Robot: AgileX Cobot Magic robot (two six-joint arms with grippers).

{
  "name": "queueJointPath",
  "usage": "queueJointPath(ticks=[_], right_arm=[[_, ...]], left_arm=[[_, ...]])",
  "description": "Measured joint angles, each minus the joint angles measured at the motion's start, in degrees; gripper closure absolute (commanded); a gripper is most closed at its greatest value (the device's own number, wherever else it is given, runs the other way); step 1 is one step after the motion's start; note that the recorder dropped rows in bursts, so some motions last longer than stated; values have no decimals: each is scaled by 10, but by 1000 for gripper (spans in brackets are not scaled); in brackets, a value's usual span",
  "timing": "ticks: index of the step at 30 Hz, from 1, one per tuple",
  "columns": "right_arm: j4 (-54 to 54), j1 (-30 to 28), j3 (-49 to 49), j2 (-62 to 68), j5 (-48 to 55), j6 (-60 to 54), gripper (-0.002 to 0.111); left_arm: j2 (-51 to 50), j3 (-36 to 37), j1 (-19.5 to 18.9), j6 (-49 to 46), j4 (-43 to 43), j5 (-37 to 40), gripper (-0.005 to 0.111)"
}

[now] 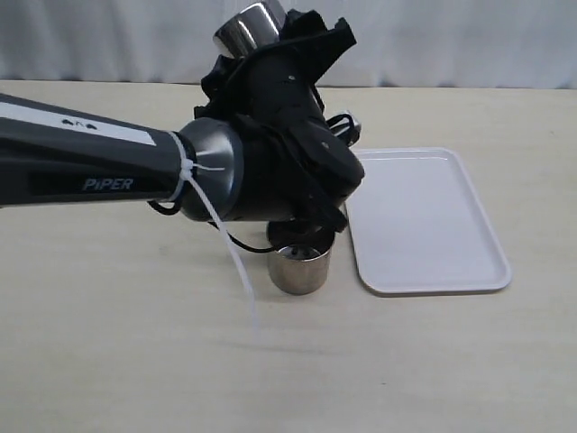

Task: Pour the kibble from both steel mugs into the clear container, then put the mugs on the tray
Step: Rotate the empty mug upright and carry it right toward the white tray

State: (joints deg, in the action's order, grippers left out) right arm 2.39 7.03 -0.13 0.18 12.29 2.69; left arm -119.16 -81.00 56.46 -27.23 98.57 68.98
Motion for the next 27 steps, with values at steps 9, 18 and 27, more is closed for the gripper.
queueJointPath(ticks=[9,18,27], right_arm=[[0,0,0,0,0,0,104],[0,0,0,0,0,0,104],[0,0,0,0,0,0,104]], left_arm=[[31,-5,-4,42,-19,-2,107],[176,-5,-36,52,-287,-241,107],[178,-6,-70,4,-650,-627,107]])
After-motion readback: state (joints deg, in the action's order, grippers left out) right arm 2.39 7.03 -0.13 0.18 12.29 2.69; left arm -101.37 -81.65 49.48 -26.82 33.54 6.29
